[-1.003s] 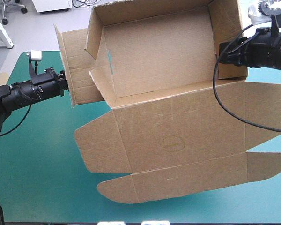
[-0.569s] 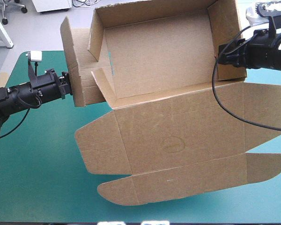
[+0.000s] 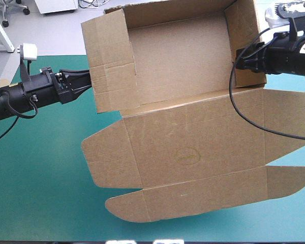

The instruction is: Fold the box

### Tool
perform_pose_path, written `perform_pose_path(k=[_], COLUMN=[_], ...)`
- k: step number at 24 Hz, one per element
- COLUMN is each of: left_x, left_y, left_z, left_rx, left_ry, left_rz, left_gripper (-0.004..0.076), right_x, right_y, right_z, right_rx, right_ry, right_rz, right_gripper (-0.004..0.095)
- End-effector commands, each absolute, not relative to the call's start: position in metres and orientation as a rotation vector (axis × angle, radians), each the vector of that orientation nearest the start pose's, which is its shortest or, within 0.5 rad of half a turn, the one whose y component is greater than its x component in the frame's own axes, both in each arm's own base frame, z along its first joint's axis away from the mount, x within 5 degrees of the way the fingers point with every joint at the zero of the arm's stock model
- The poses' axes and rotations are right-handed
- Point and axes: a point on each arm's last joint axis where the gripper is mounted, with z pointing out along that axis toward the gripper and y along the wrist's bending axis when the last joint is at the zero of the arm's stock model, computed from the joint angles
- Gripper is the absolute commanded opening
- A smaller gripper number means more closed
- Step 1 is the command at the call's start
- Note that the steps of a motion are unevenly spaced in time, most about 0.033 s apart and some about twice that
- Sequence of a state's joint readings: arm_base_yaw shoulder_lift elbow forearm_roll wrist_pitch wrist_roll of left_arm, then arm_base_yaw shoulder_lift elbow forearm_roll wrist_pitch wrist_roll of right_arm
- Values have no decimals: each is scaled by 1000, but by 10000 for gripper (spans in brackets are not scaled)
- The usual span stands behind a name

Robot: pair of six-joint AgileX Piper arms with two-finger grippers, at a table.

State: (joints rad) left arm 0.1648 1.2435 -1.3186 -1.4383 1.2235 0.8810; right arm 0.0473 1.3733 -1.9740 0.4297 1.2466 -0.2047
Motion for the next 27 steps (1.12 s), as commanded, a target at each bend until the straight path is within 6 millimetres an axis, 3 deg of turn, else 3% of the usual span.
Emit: perform_pose_path(k=[1,2,3,9,15,21,27], left_x=[215,215,214,199,202,201,200], left_y=[-54,-54,-54,-58,-85,-90,-88], left_z=[479,482,484,518,513,518,524], left_rx=[529,489,482,522,568,512,498], left_ry=[1616,1616,1614,1585,1641,1619,1608], left_rz=[-1251,-1265,-1265,-1174,-1093,-1168,-1126], left_gripper=[386,457,476,481,481,481,481], right_x=[219,219,219,219,218,217,216], right_y=[47,47,47,47,48,49,50], right_z=[556,556,556,556,556,556,557], right_rx=[-337,-337,-337,-337,-342,-349,-350], right_ry=[1969,1969,1969,1968,1971,1973,1972], right_rz=[448,448,448,451,458,476,482], right_gripper=[0,0,0,0,0,0,0])
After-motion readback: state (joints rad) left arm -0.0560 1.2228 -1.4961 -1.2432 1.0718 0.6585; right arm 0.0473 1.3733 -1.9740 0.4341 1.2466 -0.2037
